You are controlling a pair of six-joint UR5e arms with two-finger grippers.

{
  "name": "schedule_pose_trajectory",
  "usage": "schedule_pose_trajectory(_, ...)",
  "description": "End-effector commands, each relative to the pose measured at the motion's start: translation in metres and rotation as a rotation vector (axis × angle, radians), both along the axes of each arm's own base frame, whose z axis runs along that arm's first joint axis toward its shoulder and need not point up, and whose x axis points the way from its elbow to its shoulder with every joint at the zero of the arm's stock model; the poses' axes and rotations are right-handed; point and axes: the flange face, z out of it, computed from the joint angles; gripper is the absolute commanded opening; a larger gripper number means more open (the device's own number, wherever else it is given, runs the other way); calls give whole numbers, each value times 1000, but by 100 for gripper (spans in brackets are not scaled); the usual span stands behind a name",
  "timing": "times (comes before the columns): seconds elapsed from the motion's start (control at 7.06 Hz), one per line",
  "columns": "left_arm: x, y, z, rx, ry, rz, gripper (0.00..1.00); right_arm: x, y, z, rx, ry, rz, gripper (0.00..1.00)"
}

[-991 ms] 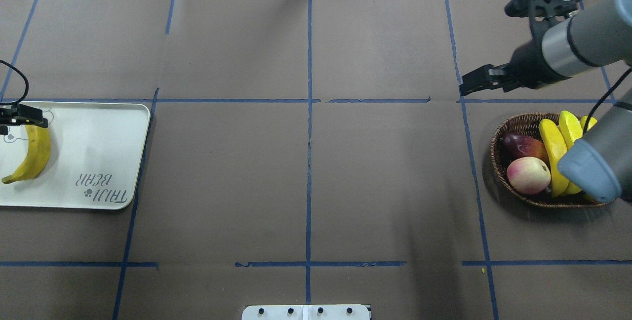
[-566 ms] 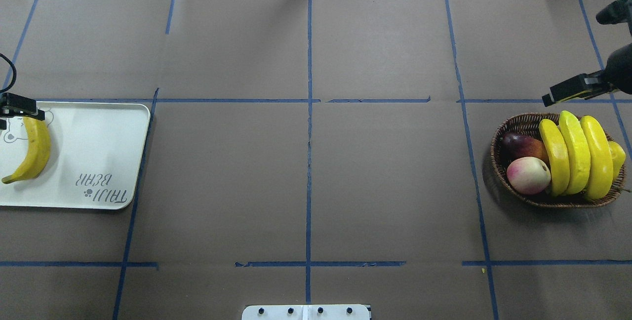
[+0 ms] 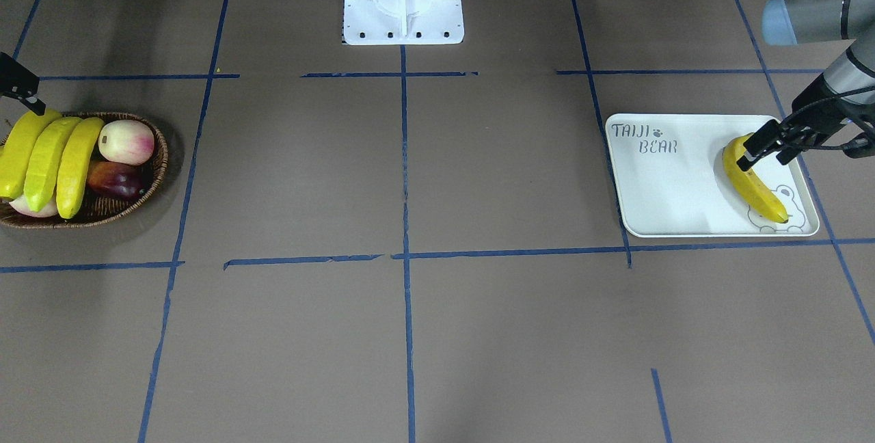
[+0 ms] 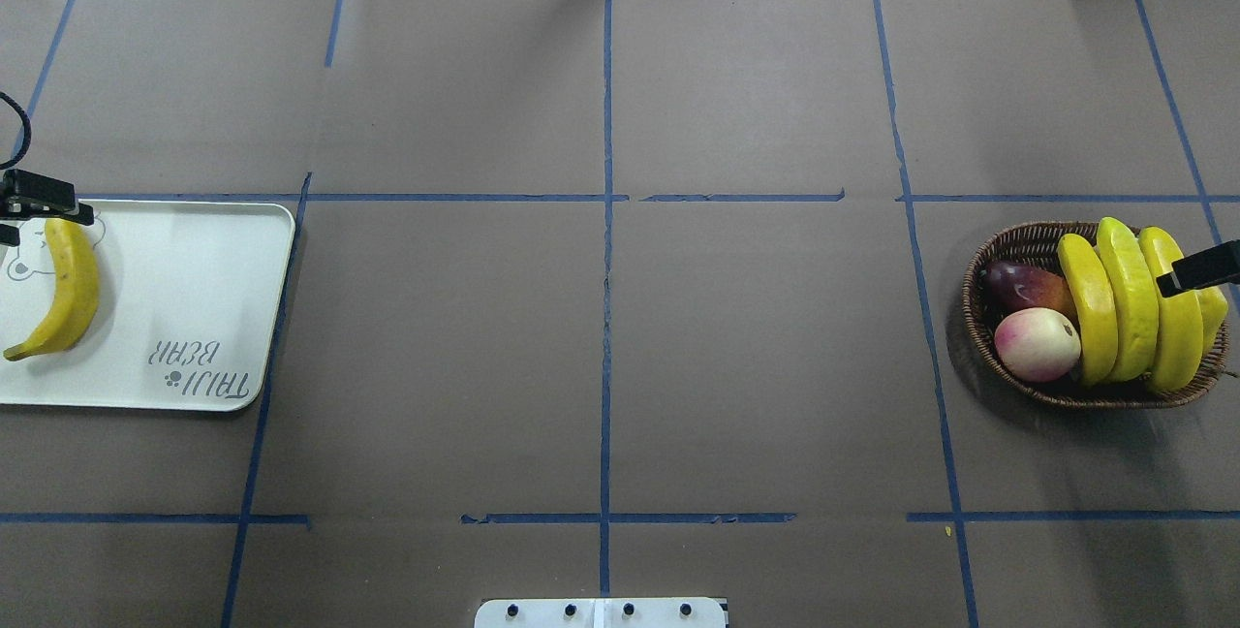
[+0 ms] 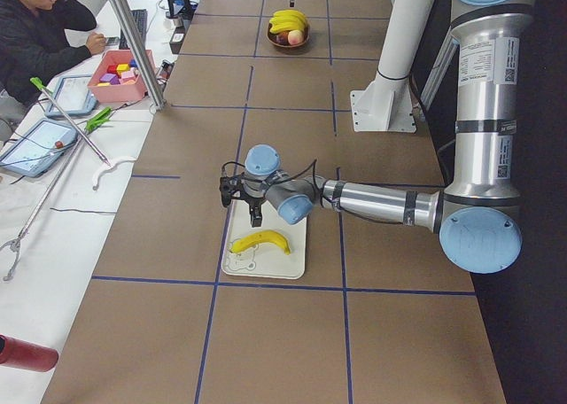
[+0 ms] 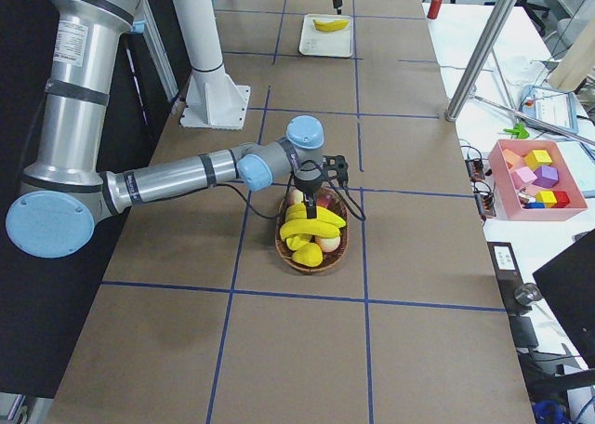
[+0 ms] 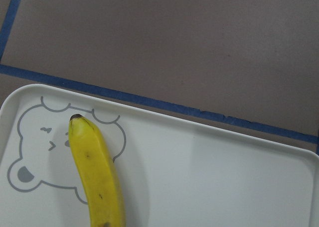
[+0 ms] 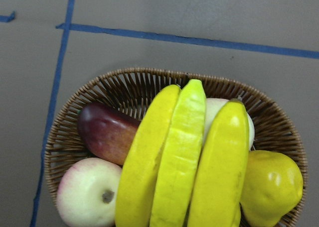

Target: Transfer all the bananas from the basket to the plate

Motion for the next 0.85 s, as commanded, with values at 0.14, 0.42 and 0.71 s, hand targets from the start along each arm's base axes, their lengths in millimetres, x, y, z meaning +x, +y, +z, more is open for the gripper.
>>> schedule_pose_trajectory(0.14,1,0,-8,-16,15,-20,99,-17,7,41,-73,38,-44,100)
schedule_pose_trajectory(0.42,1,-1,-12,-7,19,-20,99,-28,11,46,-84,45,-68,100)
schedule_pose_trajectory(0.71,2,0,-13,-7,20,-19,99,-32,11,52,-88,64,-72,92)
